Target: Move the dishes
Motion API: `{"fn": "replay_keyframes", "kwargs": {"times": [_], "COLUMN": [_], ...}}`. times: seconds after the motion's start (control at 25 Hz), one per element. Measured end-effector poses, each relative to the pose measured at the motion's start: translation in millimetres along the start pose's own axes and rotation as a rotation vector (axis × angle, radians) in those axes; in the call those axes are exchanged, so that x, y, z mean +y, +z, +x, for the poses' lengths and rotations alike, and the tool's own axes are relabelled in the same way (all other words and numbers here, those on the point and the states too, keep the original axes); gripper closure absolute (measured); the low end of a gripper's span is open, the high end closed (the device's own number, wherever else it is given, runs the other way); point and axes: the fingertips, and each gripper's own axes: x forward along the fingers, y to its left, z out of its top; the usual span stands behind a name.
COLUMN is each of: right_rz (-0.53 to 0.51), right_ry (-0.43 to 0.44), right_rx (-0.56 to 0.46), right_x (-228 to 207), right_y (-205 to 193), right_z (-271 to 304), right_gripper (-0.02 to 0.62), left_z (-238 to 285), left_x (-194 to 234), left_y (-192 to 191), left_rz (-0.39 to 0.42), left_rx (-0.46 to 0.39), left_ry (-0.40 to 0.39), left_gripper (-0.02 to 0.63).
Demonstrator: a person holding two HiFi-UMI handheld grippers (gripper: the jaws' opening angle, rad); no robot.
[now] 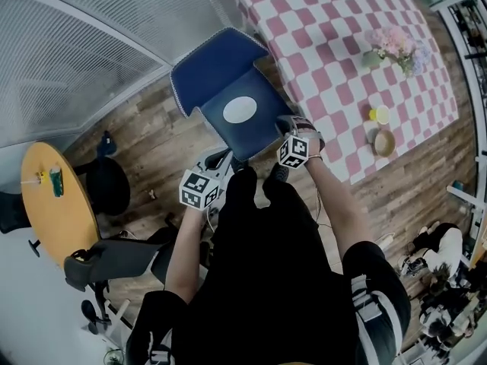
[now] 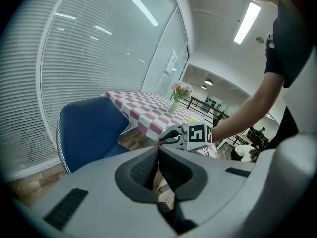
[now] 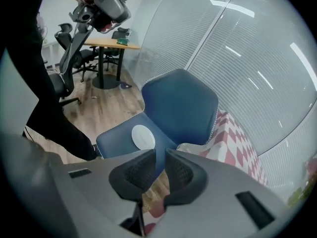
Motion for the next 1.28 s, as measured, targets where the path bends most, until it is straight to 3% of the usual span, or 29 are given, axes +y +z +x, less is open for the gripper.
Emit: {"fn": "replay_keyframes", "kwargs": {"times": [0.16, 0.44, 1.0, 1.28], "right_rz": [0.027, 0.164, 0.400, 0.595], "right_ry": [0.035, 0.090, 0.168, 0.259], "right_rx": [-0.001, -0.003, 0.034, 0.012], "right_x": [8.5, 24.2, 48.4, 71.1], "right_y": [9.9, 18.3, 3.2, -10.3], "right_z": [27.4, 67.9, 141.6, 184.6], "right_gripper": [0.522, 0.520, 0.517, 0.517], "left_z": [1.0, 10.5, 44.7, 66.0], "left_x": [24.3, 49.8, 91.2, 106.5], "left_y": [-4.6, -15.4, -39.3, -63.3], "left_rz": [-0.012, -0.029, -0.040, -0.023], "left_rx": [0.014, 0.039, 0.072, 0.077], "left_ry": [0.013, 0.009, -0.021, -0.047], "left_gripper": [0.583, 0.583, 0.583, 0.583]}}
